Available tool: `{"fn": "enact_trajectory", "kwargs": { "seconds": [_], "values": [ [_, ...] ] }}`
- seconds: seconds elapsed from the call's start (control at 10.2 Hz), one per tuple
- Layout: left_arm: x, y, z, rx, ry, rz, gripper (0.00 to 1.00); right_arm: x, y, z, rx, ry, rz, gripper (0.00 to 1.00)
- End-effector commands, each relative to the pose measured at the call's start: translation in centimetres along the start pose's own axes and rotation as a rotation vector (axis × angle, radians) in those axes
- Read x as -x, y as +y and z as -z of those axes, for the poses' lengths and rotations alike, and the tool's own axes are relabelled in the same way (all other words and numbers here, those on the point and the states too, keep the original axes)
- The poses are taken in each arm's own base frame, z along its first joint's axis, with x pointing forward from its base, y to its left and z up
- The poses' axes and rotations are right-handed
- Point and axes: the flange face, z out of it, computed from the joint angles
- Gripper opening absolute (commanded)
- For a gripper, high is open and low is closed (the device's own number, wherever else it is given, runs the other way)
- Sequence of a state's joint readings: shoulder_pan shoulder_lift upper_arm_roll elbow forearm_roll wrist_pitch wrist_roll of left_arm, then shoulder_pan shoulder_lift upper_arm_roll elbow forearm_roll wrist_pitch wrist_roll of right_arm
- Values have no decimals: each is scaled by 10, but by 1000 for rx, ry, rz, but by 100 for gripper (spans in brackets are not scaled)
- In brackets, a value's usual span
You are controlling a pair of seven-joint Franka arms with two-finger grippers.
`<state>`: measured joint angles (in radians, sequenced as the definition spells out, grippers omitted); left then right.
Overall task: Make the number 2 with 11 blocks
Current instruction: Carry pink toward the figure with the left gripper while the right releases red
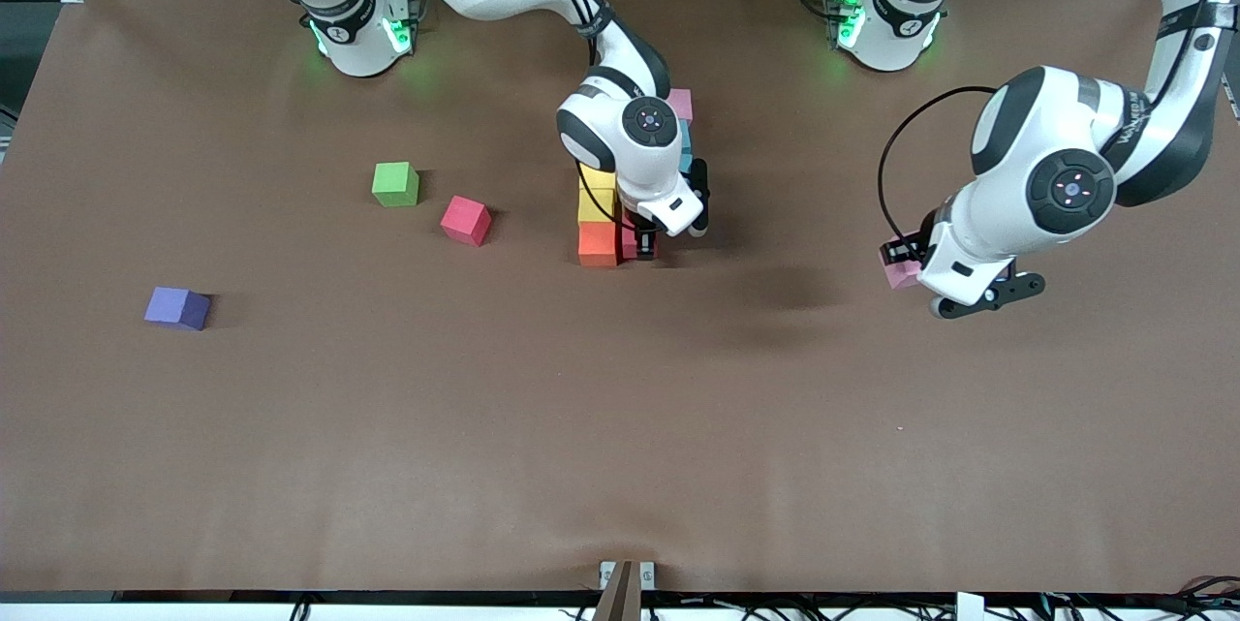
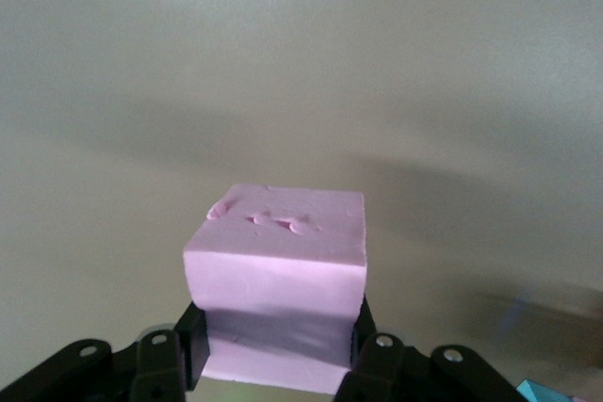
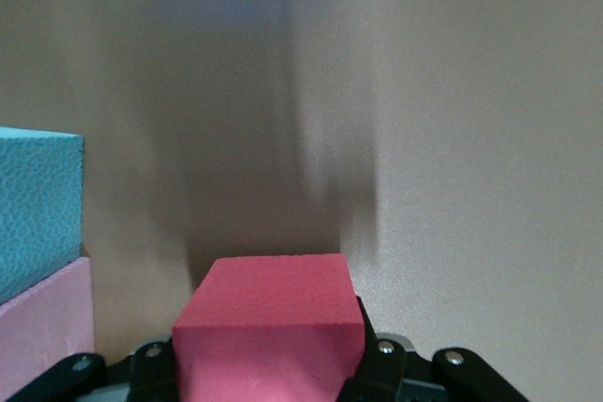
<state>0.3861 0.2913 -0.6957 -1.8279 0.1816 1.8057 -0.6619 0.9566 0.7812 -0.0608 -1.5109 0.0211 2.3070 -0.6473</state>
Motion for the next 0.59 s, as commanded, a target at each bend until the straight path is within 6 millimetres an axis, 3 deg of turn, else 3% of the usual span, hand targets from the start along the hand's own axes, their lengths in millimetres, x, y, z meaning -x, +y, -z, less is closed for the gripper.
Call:
{"fn": "enact_trajectory", "kwargs": {
  "seconds": [0.0,0.49],
  "values": [
    [7,2,2,24,-23,43,38,1,8,0,7,4,16,53],
    [3,0,-3,20,-31,42,39,8,18,1,10,5,2,53]
  ]
}}
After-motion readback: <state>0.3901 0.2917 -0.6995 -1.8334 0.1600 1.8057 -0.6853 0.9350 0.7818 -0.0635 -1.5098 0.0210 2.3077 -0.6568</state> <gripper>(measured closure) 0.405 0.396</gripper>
